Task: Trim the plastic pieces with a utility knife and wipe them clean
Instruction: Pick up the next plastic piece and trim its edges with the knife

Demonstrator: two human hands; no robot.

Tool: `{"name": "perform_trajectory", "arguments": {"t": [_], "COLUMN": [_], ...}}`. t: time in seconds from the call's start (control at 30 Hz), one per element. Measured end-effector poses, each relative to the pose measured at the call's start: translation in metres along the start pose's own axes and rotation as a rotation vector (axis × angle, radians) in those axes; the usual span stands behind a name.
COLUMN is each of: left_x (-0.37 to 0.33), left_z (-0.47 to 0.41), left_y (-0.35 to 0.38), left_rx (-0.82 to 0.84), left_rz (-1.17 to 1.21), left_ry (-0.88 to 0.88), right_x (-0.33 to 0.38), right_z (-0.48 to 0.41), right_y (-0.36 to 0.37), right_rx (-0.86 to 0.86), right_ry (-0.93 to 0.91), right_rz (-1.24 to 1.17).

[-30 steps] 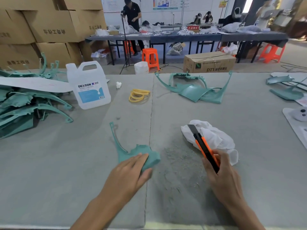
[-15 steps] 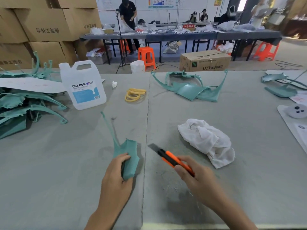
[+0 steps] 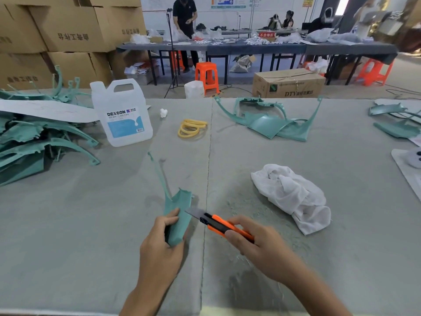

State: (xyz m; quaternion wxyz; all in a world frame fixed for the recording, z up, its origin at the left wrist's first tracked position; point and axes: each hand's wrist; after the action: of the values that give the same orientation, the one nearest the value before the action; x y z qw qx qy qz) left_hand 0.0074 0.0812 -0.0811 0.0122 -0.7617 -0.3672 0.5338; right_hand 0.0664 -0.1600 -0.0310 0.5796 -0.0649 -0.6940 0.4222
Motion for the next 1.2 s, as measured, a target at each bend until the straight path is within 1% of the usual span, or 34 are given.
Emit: {"name": "perform_trajectory", "arguments": {"t": [0.13, 0.23, 0.3, 0.37, 0.43, 0.53, 0.63, 0.73, 1.0, 1.1, 1.2], "left_x": [0.005, 0.005, 0.005, 0.004, 0.001, -0.006, -0.009, -0.01, -0.014, -0.016, -0.016], "left_z": [0.002, 0.003, 0.002, 0.001, 0.001, -0.001, -0.001, -0.002, -0.002, -0.002, -0.003], "left_y": [-0.002, 0.0, 0.0, -0.001, -0.003, -0.005, -0.005, -0.006, -0.007, -0.008, -0.008], "left_rx": [0.003, 0.029, 0.035, 0.009, -0.043, -0.102, -0.109, -0.117, -0.154, -0.158, -0.162], "left_rz": [0.011, -0.018, -0.013, 0.013, 0.098, 0.154, 0.191, 0.207, 0.256, 0.242, 0.243], "left_ry": [0.056, 0.087, 0.078, 0.072, 0.048, 0.025, 0.008, -0.005, -0.063, -0.071, -0.072], "right_x": [0.0, 0.002, 0.005, 0.008, 0.008, 0.007, 0.009, 0.012, 0.021, 0.02, 0.022], "right_z": [-0.016, -0.035, -0.047, -0.054, -0.053, -0.04, -0.024, -0.017, -0.014, -0.023, -0.039], "right_y": [0.0, 0.003, 0.005, 0.007, 0.01, 0.018, 0.024, 0.027, 0.033, 0.036, 0.034], "right_rx": [-0.007, -0.078, -0.131, -0.17, -0.182, -0.173, -0.104, -0.033, -0.025, -0.049, -0.147], "right_ry": [0.003, 0.049, 0.061, 0.082, 0.099, 0.053, 0.004, -0.014, -0.044, -0.018, 0.043], "right_rz": [0.08, 0.202, 0.254, 0.277, 0.188, 0.001, -0.096, -0.144, -0.178, -0.07, 0.07]}}
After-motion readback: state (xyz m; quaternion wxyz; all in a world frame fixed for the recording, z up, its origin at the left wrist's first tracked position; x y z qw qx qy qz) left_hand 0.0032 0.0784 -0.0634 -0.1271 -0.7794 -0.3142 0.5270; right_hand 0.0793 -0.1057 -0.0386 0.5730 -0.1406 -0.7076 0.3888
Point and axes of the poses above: each hand's wrist, its own z-axis away from the middle knuckle, its own y-axis out of the palm, x = y × z, and after that the axes turned 5 degrees about y, right-handed
